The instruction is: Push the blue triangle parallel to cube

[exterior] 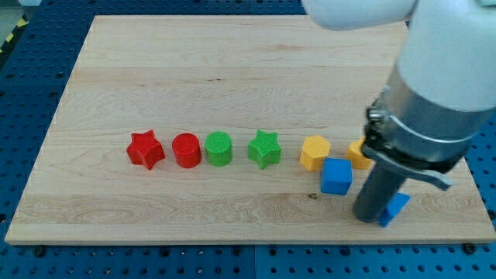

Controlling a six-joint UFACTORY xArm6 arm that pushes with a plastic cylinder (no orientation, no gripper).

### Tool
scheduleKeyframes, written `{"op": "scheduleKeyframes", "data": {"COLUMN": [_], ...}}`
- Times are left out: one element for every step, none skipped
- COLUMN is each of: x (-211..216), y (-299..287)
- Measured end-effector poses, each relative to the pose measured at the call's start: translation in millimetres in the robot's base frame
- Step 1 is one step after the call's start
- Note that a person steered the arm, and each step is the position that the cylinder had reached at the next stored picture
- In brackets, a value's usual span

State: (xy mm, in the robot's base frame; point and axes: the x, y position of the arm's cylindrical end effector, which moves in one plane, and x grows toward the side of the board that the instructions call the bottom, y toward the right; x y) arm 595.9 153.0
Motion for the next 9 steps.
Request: {"op": "scheduleKeyframes", "data": {"x": [0.1, 12.3, 22.1, 23.0, 23.0, 22.9, 22.9, 23.0, 22.2], "y": [17.0, 16.4, 14.0, 27.5, 49.3, 61.5, 61.3, 52.7, 49.6]}}
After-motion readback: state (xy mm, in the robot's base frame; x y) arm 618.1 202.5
